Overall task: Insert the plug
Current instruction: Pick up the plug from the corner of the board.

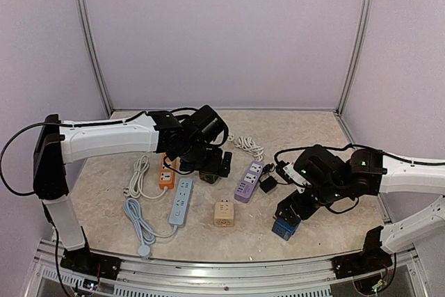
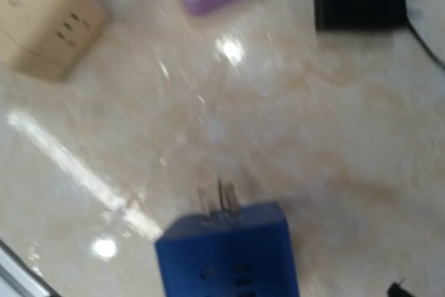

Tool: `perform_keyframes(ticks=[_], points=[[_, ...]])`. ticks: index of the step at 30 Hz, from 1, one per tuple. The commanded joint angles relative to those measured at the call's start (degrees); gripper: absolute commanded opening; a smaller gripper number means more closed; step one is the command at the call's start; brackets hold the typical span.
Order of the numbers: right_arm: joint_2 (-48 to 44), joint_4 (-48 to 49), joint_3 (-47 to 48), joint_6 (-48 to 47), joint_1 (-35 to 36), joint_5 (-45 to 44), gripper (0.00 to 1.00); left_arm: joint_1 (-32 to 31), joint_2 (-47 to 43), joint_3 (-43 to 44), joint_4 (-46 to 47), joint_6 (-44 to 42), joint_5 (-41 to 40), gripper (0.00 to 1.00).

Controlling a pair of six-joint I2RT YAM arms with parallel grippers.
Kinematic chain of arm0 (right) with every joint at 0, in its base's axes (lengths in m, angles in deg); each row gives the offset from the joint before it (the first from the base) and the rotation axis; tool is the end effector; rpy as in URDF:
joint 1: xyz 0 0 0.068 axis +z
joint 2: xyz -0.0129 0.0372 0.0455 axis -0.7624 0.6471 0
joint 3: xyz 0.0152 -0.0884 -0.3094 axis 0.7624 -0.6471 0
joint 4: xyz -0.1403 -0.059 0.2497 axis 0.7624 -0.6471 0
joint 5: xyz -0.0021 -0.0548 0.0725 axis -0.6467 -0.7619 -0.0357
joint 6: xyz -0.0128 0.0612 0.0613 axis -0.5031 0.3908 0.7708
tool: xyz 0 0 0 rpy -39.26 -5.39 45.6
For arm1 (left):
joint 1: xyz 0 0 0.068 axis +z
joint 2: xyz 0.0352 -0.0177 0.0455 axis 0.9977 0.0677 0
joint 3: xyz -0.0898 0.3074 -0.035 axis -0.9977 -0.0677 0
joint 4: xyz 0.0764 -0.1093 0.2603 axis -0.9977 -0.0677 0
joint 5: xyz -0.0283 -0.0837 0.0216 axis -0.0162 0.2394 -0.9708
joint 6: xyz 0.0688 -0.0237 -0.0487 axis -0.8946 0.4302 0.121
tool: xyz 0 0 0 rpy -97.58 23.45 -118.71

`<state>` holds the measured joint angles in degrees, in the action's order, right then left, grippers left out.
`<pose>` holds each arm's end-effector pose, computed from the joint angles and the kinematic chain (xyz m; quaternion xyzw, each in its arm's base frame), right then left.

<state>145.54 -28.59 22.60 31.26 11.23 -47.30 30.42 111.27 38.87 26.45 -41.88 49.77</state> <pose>0.1319 0.2154 0.2493 -0.2717 0.9236 0.1331 0.2356 0.2699 -0.3718 0.2574 0.1379 0.9522 -0.1289 0.2400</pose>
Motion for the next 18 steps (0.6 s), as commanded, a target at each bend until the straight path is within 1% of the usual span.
perform_keyframes(ticks=[1, 9, 14, 18], points=[[-0.64, -4.06, -2.46, 5.76, 2.17, -3.56, 1.00, -0.32, 1.15, 0.41, 0.23, -0.85, 1.37, 0.99], [-2.28, -1.72, -7.47, 9.28, 2.80, -3.72, 1.00, -0.30, 1.12, -0.97, 0.82, -1.03, 1.36, 0.99], [-3.76, -0.50, -8.98, 11.42, 2.90, -4.57, 1.00, -0.23, 1.19, -1.75, 1.46, -0.87, 1.46, 0.99], [-2.95, 2.56, -10.05, 12.20, 4.94, -4.55, 1.00, -0.12, 1.76, -1.43, 1.72, -0.85, 2.08, 0.99]])
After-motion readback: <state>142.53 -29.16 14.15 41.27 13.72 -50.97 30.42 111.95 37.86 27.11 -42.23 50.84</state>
